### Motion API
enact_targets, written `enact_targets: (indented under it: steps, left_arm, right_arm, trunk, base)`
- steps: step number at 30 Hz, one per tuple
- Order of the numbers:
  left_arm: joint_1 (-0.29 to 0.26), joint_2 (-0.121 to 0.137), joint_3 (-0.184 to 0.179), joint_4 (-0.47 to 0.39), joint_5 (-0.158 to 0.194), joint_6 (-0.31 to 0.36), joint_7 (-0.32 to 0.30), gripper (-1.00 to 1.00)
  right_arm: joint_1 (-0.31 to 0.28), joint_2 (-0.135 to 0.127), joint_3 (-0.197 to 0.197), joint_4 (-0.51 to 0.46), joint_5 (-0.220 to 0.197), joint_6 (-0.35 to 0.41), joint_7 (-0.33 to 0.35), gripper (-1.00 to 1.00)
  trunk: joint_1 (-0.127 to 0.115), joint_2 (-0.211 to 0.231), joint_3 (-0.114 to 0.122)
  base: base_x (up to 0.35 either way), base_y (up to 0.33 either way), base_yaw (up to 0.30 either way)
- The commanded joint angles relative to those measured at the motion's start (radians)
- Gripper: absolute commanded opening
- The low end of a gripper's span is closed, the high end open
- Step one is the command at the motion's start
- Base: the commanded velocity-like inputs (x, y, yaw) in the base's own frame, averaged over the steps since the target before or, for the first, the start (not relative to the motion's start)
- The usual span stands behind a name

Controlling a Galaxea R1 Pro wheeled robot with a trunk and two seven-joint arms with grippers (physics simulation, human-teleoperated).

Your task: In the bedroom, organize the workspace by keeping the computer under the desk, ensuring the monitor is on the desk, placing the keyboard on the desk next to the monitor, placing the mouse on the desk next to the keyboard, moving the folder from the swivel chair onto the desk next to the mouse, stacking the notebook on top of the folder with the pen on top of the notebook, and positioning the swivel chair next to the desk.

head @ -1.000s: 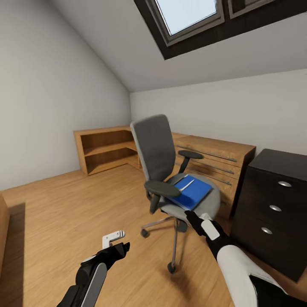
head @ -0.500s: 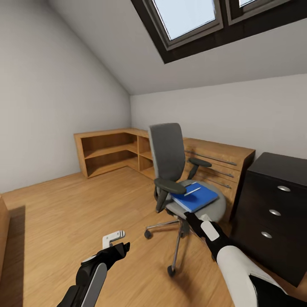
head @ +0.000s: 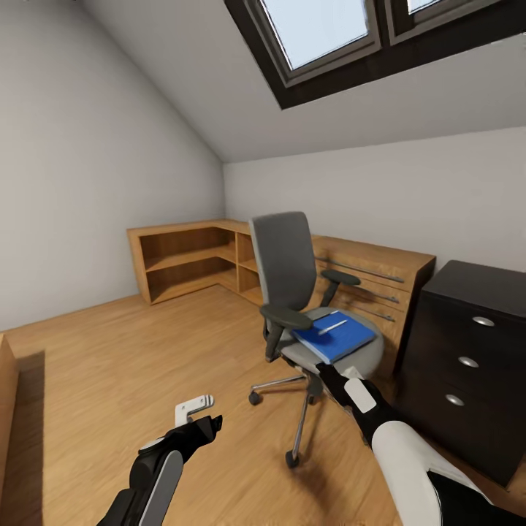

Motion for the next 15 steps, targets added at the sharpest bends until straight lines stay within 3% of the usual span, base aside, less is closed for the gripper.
enact_targets:
  steps: [1, 5, 10, 15]
  left_arm:
    - [-0.001, 0.000, -0.001, -0.001, 0.011, 0.002, 0.010, 1.00]
    - [-0.001, 0.000, -0.001, -0.001, 0.011, 0.002, 0.010, 1.00]
    - [-0.001, 0.000, -0.001, -0.001, 0.011, 0.002, 0.010, 1.00]
    - [-0.001, 0.000, -0.001, -0.001, 0.011, 0.002, 0.012, 1.00]
  right_arm:
    - [0.000, 0.001, -0.001, -0.003, -0.010, 0.004, -0.007, 1.00]
    - [0.000, 0.001, -0.001, -0.005, -0.010, 0.004, -0.007, 1.00]
    - [0.000, 0.001, -0.001, -0.007, -0.010, 0.004, -0.008, 1.00]
    - [0.000, -0.004, -0.001, -0.007, -0.008, 0.003, -0.008, 1.00]
  trunk:
    - [-0.001, -0.001, -0.001]
    - [-0.001, -0.001, -0.001]
    - [-0.001, -0.001, -0.001]
    - [-0.001, -0.001, -0.001]
  base:
    - [-0.270, 0.000, 0.000]
    - [-0.247, 0.000, 0.000]
    - [-0.061, -0.014, 0.000]
    - [-0.007, -0.247, 0.000]
